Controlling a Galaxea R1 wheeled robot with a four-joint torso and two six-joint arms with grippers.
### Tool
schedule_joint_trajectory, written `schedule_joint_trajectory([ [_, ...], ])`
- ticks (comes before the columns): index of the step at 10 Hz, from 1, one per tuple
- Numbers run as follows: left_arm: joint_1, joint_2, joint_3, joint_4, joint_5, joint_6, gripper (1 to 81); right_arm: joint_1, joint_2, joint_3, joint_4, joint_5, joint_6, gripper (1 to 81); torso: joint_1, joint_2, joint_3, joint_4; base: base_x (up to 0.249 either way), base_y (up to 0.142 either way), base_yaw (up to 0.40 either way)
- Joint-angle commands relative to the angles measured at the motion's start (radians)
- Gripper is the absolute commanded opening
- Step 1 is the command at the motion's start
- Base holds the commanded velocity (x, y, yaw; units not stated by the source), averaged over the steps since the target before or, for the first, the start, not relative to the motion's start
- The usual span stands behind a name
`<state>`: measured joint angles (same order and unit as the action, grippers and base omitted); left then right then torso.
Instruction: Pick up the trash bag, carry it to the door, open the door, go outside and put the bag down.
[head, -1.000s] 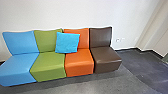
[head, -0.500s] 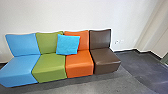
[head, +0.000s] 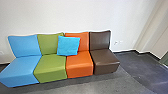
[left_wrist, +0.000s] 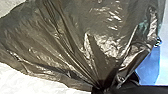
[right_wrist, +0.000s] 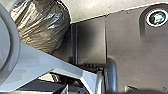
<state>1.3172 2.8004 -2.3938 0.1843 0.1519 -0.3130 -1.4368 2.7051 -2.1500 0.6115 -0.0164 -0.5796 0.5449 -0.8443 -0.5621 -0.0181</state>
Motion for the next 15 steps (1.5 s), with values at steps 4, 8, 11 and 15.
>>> schedule_joint_trajectory([
  [4, -0.019, 0.077, -0.128, 0.02, 0.069, 0.005, 1.0, -0.011, 0.093, -0.141, -0.048, -0.066, -0.005, 81.1, -0.127, 0.197, 0.002, 0.0, 0.0, 0.0, 0.0],
  [8, -0.019, 0.11, -0.183, 0.032, 0.069, 0.005, 1.0, -0.021, 0.155, -0.237, -0.061, -0.066, -0.005, 81.1, -0.21, 0.325, 0.121, 0.0, 0.0, 0.0, 0.0],
  [11, -0.017, 0.11, -0.183, 0.035, 0.069, 0.003, 1.0, -0.021, 0.162, -0.235, -0.072, -0.066, -0.006, 81.1, -0.273, 0.421, 0.217, 0.0, 0.0, 0.0, 0.0],
  [15, -0.019, 0.11, -0.183, 0.035, 0.067, 0.003, 1.0, -0.018, 0.166, -0.237, -0.078, -0.068, -0.006, 81.1, -0.37, 0.567, 0.36, 0.0, 0.0, 0.0, 0.0],
])
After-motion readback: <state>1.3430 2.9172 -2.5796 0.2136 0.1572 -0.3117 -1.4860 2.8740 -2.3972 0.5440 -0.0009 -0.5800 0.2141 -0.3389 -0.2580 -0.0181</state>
